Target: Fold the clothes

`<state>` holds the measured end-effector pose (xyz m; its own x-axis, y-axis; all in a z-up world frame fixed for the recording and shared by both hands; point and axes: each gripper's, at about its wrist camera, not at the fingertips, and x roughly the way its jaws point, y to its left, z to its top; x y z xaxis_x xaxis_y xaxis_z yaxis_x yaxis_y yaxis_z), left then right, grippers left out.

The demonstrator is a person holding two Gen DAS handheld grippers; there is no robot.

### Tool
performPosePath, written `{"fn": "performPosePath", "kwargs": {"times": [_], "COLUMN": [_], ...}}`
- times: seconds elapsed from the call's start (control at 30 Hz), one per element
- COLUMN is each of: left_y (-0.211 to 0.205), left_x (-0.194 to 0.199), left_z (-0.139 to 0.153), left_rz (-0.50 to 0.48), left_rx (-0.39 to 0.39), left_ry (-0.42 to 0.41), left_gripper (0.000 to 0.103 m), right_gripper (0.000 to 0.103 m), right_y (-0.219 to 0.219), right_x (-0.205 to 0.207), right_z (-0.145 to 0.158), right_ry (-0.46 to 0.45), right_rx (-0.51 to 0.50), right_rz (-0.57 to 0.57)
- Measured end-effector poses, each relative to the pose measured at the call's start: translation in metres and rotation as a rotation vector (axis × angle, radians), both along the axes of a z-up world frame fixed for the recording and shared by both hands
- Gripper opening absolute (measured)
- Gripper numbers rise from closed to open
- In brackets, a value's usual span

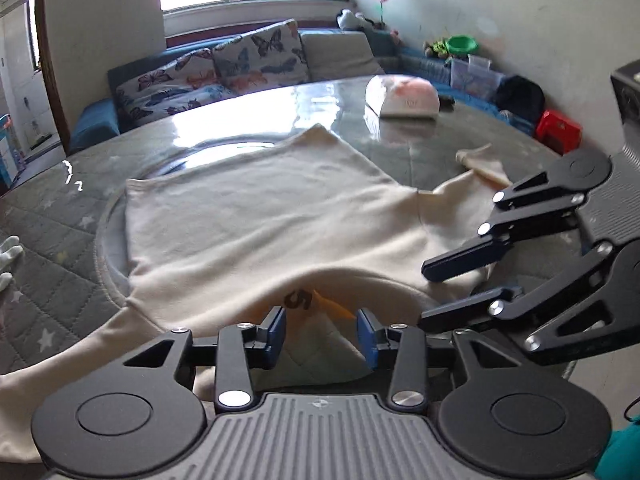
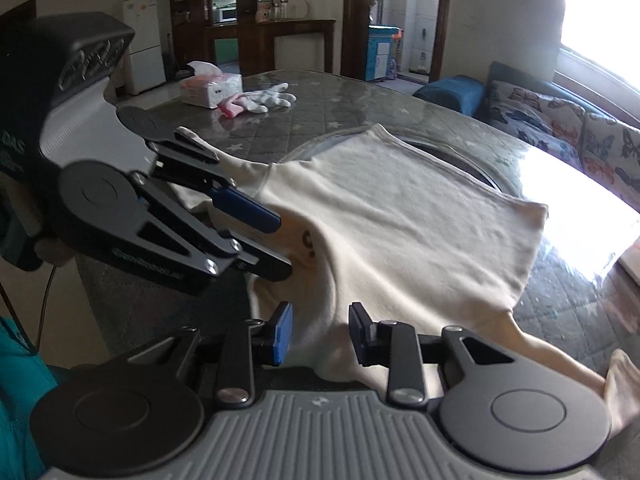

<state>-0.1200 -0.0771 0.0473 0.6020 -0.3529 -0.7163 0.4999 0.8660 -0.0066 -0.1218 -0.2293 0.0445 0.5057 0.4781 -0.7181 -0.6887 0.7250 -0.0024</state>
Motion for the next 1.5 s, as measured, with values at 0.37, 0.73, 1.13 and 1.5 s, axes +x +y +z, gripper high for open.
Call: {"fn": "performPosePath", "kwargs": {"times": [0.37,0.73,1.13,1.5], "left_y": [0.034,0.062,0.033,0.043], "left_x": [-0.038,-0.055,-0.003,-0.015], "left_z": [0.020,0.018,0.008,-0.016], "left_rz": [-0.013,-0.018,-0.029,-0.026], "left_rx": [-0.067,-0.097,-0.134,-0.150], "left_ry": [-0.053,-0.022,-0.010,0.066], "left_gripper": [0.007,0.011,0.013,0.018], "right_gripper": [0.030,0.030,0.031,0.023], "right_y": [-0.008,0.012,0.014,0.016], "right_x": [0.000,0.016,-0.012,0.005], "right_z": [0.004,-0.003,-0.012,-0.006], "right_ry": [0.000,0.040,0.093,0.059], "right_rx": [0.029,0.083,0.004,0.077], "right_rz": [-0.019,0.021,0.129,0.082]}}
